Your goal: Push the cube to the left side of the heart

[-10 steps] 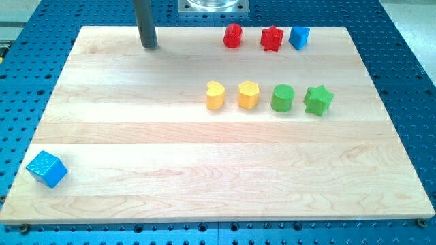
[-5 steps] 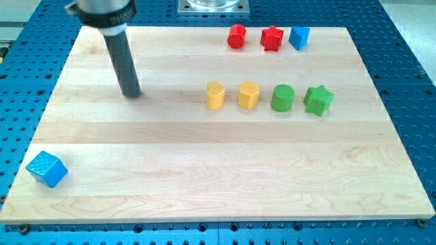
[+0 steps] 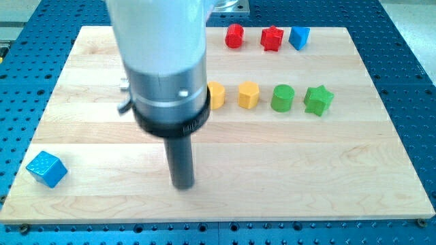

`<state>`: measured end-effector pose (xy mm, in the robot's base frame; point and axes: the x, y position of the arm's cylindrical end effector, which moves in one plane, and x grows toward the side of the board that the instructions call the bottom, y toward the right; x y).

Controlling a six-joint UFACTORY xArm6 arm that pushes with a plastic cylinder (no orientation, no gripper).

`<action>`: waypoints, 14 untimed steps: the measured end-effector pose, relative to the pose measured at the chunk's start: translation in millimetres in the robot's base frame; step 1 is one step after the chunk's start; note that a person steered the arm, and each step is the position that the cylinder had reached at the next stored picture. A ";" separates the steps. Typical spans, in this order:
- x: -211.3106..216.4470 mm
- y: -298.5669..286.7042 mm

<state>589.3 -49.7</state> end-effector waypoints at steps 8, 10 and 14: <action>15.4 -190.7; -13.5 -192.4; -53.2 -177.4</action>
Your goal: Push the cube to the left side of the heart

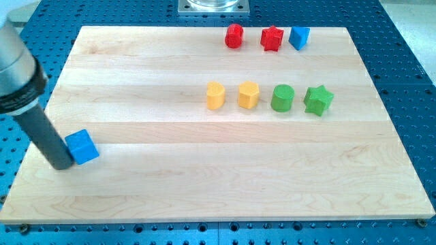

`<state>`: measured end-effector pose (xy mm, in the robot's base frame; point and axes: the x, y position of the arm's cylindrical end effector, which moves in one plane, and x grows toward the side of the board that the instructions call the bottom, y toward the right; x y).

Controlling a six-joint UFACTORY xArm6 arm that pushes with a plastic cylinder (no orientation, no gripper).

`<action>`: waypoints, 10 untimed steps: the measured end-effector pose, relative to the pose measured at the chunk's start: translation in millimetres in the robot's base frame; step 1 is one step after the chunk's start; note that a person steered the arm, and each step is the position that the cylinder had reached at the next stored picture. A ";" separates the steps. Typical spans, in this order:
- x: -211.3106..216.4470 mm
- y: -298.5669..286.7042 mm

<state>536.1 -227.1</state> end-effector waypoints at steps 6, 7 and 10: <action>-62.6 79.6; -59.6 89.5; -112.9 96.8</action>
<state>423.2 -130.3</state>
